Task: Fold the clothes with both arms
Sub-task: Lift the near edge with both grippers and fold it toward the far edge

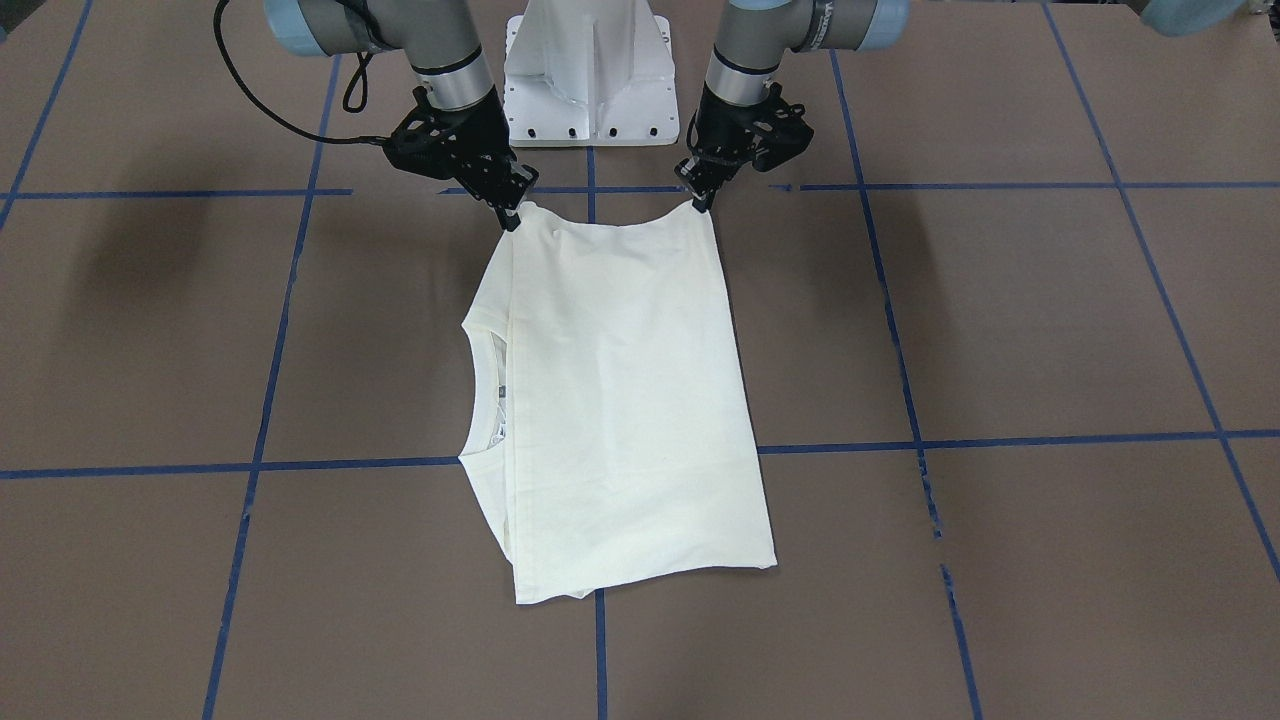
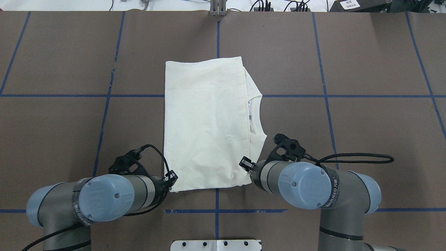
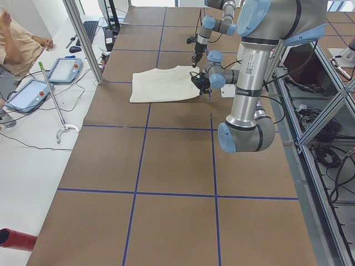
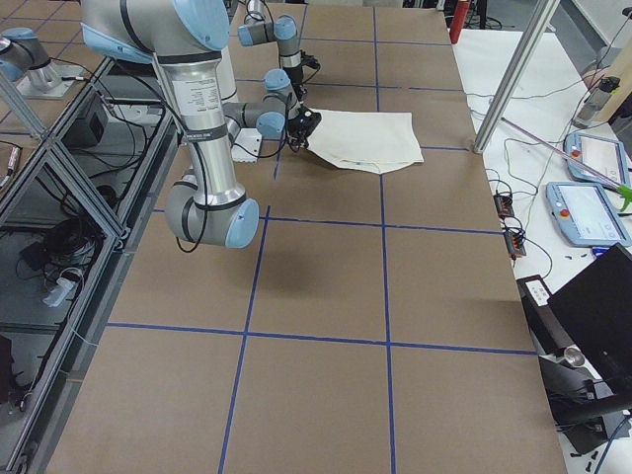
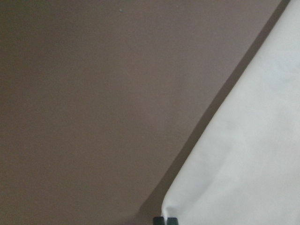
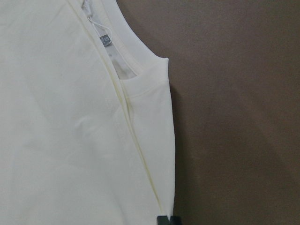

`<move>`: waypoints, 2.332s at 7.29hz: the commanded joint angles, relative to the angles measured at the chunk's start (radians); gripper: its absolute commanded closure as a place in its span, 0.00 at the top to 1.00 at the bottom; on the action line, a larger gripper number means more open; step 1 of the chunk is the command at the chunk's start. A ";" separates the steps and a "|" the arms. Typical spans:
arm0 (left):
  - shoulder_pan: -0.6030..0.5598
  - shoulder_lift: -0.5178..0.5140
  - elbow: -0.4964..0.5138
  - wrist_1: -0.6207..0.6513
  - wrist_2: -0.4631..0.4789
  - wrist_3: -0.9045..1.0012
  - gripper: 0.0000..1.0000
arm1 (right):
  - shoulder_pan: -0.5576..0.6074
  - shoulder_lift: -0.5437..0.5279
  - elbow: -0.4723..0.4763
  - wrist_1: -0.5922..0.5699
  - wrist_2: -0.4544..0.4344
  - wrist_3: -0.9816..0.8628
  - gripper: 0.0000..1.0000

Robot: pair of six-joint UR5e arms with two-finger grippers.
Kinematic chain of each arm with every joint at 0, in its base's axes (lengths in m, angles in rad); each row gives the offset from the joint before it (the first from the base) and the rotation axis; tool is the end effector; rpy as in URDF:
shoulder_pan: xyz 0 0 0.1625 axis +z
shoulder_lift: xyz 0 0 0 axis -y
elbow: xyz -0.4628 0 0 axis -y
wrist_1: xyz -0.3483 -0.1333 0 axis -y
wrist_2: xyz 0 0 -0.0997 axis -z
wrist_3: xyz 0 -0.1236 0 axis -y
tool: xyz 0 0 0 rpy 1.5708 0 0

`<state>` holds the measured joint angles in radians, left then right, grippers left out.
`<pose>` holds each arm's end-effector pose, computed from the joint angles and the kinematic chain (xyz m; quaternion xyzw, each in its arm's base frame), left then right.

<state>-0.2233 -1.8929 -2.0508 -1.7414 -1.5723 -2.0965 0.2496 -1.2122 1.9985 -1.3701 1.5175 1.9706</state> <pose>0.5039 -0.2509 0.3383 -0.0711 0.4620 -0.3231 0.8229 -0.5143 -0.2755 0.3342 -0.0121 -0.4740 0.2928 0.8303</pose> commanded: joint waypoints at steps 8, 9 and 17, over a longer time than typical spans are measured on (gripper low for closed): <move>-0.178 -0.076 -0.105 0.091 -0.066 0.064 0.00 | 0.288 0.112 -0.010 -0.070 0.184 -0.115 0.00; -0.207 -0.101 -0.042 0.086 -0.063 0.113 0.00 | 0.312 0.153 -0.082 -0.066 0.188 -0.125 0.00; -0.372 -0.216 0.435 -0.250 -0.057 0.259 0.00 | 0.410 0.476 -0.737 0.186 0.217 -0.128 0.00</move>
<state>-0.5783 -2.0951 -1.6474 -1.9755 -1.6299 -1.8475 0.6412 -0.7798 1.3371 -1.2073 1.7202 1.8423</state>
